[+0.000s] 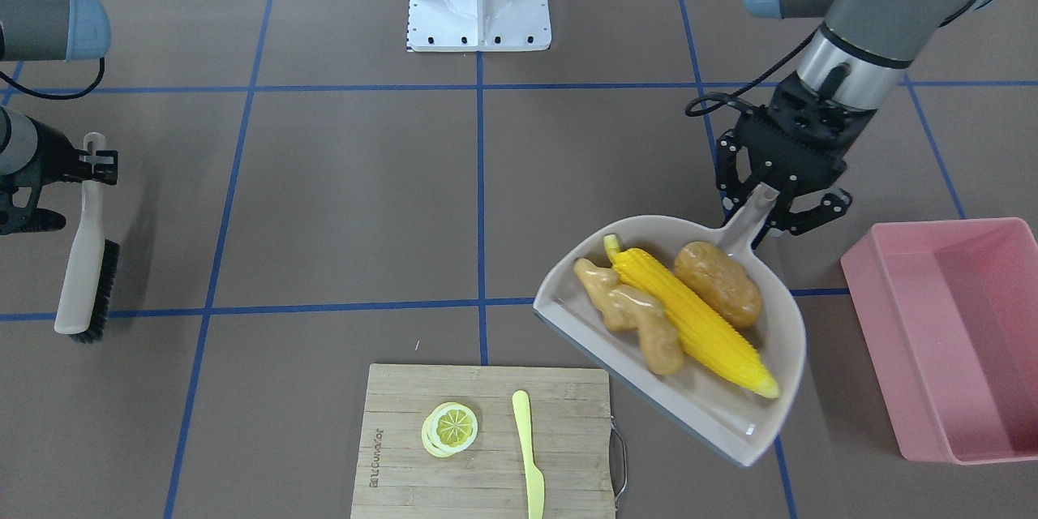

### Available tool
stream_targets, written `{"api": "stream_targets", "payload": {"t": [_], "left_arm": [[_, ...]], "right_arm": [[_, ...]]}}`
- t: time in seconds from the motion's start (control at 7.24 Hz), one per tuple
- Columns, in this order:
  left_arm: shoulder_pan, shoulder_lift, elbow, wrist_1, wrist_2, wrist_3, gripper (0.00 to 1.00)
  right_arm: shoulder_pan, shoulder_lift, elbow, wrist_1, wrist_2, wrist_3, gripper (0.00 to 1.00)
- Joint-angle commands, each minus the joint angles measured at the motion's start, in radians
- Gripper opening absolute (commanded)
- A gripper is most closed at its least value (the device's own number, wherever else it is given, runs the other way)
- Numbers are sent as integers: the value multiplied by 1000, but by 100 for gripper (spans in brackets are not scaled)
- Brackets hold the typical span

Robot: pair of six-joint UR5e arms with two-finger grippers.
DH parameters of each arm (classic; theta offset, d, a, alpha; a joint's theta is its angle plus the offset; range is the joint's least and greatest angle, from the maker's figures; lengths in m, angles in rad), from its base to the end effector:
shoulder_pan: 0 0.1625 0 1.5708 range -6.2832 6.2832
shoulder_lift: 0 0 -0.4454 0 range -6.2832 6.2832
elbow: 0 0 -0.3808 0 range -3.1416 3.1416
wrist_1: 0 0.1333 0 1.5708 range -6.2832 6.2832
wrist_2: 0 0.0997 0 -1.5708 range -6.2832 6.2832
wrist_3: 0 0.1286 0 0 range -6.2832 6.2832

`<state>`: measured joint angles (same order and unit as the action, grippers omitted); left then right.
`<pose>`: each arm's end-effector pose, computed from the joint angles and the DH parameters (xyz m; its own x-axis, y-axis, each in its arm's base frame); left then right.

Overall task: Sweep and dump trash into bin
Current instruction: 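Carry the dustpan to the pink bin with the left gripper while the right withdraws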

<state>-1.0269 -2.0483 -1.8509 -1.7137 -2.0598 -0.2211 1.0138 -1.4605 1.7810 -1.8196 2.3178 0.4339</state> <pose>0.2648 -0.5787 0.2888 0.6217 0.6365 -0.4566 -0.1898 0.6879 0.7006 -0.2341 -0.4628 0.5722 0.7634 -0.0335 0.6450 0.2274 0.9486 -0.2199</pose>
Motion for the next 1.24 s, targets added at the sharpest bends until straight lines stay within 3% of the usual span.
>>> {"api": "stream_targets", "payload": {"t": [0.0,0.28,0.55,0.83,1.1], "left_arm": [[-97,84,-40,36,-78,-143,0],[-157,135,-50,26,-150,-220,0],[-231,189,-51,19,-190,-238,0],[-345,302,-57,22,-291,-225,0],[-404,464,-108,29,-330,-221,0]], "right_arm": [[2,-38,-11,2,0,-1,0],[2,-38,-23,2,2,-1,0],[0,-40,-31,2,2,2,12],[2,-40,-31,2,8,9,15],[2,-40,-31,2,9,9,24]]}}
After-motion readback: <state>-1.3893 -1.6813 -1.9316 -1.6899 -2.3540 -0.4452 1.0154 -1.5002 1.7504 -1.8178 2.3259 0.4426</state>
